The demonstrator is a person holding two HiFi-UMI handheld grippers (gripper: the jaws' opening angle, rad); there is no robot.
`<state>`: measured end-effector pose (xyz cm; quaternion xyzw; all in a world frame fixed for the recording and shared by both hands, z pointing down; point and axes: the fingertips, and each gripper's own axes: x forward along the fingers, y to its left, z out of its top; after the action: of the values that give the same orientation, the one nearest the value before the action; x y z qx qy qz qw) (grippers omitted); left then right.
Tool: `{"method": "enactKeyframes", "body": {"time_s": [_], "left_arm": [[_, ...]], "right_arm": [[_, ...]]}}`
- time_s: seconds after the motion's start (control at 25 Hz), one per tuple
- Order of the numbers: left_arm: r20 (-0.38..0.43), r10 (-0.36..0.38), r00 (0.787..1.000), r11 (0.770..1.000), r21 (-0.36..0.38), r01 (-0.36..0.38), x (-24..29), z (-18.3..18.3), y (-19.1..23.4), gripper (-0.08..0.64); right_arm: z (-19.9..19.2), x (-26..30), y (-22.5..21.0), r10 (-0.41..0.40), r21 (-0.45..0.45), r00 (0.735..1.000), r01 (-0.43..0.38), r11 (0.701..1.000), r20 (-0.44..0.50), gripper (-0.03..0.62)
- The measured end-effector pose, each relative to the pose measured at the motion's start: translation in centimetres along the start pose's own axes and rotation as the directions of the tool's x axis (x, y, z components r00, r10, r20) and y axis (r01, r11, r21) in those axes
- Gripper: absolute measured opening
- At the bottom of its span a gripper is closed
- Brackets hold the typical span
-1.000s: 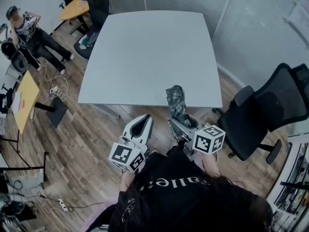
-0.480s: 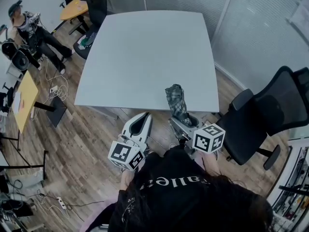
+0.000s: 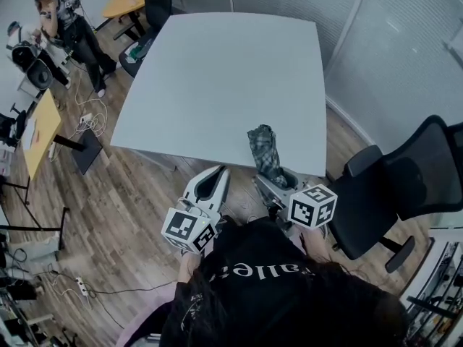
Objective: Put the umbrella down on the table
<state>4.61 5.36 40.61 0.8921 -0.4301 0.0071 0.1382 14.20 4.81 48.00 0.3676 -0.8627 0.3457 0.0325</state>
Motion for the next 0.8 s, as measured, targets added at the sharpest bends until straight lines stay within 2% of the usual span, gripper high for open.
{"method": "enactKeyframes", "body": {"time_s": [0.4, 0.8], "left_arm": [[-0.038, 0.028, 0.999, 1.0, 0.001, -0.028, 0.1, -0.5, -0.1, 0.034], [-0.057, -0.013, 0.998, 1.0, 0.004, 0.014, 2.3, 0.0, 3.0, 0.034]], "right_arm": [[-0.1, 0.0, -1.1, 0.005, 0.045, 1.0, -0.006, 0.999, 0.004, 0.216], [0.8, 2.6, -2.9, -0.057, 0.076, 0.998, 0.057, 0.995, 0.008, 0.216]]}}
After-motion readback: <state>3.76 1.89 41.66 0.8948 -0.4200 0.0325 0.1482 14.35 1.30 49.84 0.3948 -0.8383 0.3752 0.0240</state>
